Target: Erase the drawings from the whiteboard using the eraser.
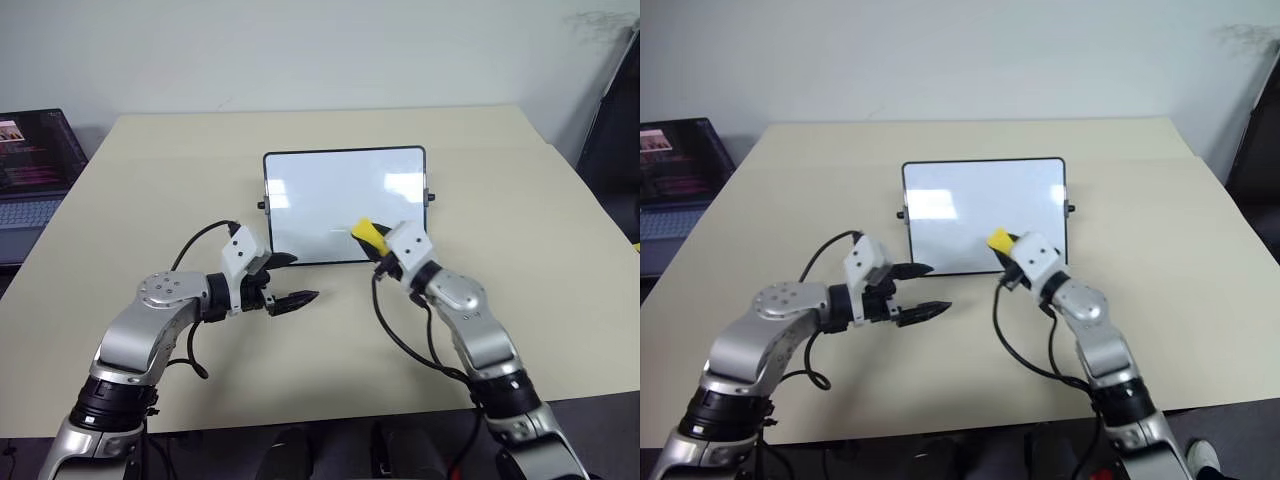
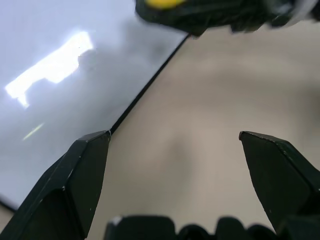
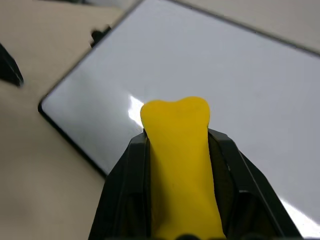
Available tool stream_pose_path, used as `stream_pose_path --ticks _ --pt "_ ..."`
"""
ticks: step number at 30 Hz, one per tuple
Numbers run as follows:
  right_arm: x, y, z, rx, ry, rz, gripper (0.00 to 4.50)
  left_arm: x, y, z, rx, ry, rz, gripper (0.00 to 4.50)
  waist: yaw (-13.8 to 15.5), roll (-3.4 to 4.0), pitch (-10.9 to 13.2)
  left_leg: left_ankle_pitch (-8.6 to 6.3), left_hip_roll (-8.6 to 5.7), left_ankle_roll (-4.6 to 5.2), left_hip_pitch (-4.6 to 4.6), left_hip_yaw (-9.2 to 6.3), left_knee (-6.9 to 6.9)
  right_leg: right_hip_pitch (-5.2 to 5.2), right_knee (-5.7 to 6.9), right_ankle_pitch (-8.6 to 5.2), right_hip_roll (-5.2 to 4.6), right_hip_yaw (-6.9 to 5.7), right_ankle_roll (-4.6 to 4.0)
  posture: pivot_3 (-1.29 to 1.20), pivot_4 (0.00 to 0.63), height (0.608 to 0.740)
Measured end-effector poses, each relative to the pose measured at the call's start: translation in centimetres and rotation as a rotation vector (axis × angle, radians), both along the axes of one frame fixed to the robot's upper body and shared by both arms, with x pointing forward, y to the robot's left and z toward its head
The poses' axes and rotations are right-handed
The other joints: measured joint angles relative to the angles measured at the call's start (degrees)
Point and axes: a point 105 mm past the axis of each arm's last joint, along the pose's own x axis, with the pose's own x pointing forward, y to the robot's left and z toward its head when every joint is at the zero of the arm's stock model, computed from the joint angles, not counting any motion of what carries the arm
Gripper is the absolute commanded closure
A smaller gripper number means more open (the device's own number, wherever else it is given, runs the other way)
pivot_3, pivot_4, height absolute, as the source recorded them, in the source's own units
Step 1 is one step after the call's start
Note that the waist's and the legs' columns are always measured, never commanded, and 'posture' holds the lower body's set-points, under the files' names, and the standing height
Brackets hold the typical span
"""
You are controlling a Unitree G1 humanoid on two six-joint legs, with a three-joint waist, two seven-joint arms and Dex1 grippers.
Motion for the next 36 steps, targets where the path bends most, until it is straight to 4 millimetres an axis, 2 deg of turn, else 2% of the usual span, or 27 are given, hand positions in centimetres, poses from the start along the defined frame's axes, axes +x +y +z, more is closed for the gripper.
stream_pose_path --ticks 3,5,8,11,15,18,23,27,29,31,36 --pt "-1.3 -3.0 -1.3 -0.015 0.091 -0.116 3.33 -0.6 -1.6 0.5 0.02 -0.006 -0.116 0.0 0.57 0.02 0.01 -0.02 -0.03 -0.01 0.0 0.07 0.02 0.01 -0.04 -0.02 0.1 0.03 0.03 0.0 0.15 0.74" --pt "-1.8 -4.9 -1.4 -0.002 0.112 -0.207 3.33 -0.8 -3.0 0.9 0.035 -0.018 -0.195 0.0 0.67 0.02 0.02 -0.01 0.0 -0.01 0.0 0.05 0.04 0.03 -0.04 -0.07 0.21 0.01 0.1 0.0 0.15 0.74" --pt "-2.2 -7.8 -1.9 0.009 0.157 -0.343 3.33 -0.6 -4.9 2.0 0.05 -0.065 -0.283 0.0 0.8 0.02 0.02 -0.01 0.03 -0.02 0.05 0.07 0.09 0.11 -0.04 -0.19 0.33 0.03 0.29 0.0 0.15 0.74" --pt "-2.6 -10.5 -3.3 0.027 0.239 -0.483 3.33 0.0 -7.0 2.7 0.02 -0.101 -0.34 0.0 0.83 0.01 0.02 -0.01 0.03 -0.02 0.06 0.1 0.13 0.13 -0.03 -0.19 0.37 0.05 0.29 0.0 0.15 0.74" --pt "-2.7 -12.6 -3.9 0.103 0.299 -0.624 3.33 0.8 -8.0 2.3 0.021 -0.105 -0.362 0.0 0.19 0.02 0.02 -0.01 0.11 -0.01 0.13 0.21 0.07 0.08 0.02 -0.2 0.49 0.17 0.25 0.0 0.15 0.74" --pt "-2.5 -12.9 -3.9 0.164 0.333 -0.656 3.33 1.0 -8.3 1.7 0.03 -0.09 -0.376 0.0 0.11 0.04 0.03 -0.01 0.17 -0.01 0.12 0.19 0.08 0.06 0.04 -0.21 0.52 0.15 0.22 0.0 0.15 0.74" --pt "-1.4 -12.2 -2.8 0.246 0.332 -0.639 3.33 1.1 -8.6 1.6 0.032 -0.107 -0.391 0.0 0.27 0.05 0.04 -0.01 0.18 -0.01 0.1 0.19 0.09 0.07 0.03 -0.21 0.48 0.17 0.22 0.0 0.15 0.74" --pt "-1.1 -13.0 -3.0 0.264 0.347 -0.677 3.33 1.0 -8.7 1.6 0.03 -0.11 -0.392 0.0 0.6 0.05 0.04 -0.01 0.19 0.0 0.09 0.18 0.08 0.07 0.03 -0.13 0.48 0.15 0.1 0.0 0.15 0.74" --pt "-1.0 -13.4 -3.6 0.278 0.37 -0.691 2.61 1.1 -8.8 1.6 0.028 -0.111 -0.39 0.0 0.61 0.05 0.04 -0.01 0.19 0.0 0.09 0.19 0.08 0.07 0.03 -0.06 0.49 0.15 -0.03 0.0 0.15 0.74" --pt "-1.0 -13.7 -4.0 0.291 0.386 -0.7 2.1 1.1 -8.8 1.5 0.027 -0.109 -0.387 0.0 0.56 0.05 0.04 -0.01 0.19 0.0 0.09 0.2 0.08 0.07 0.03 -0.06 0.49 0.16 -0.02 0.0 0.15 0.74" --pt "-0.5 -13.9 -4.3 0.306 0.392 -0.693 0.29 1.0 -8.7 1.1 0.022 -0.096 -0.372 0.0 0.51 0.05 0.04 -0.01 0.19 0.0 0.1 0.19 0.09 0.07 0.05 -0.06 0.5 0.15 -0.02 0.0 0.15 0.74"
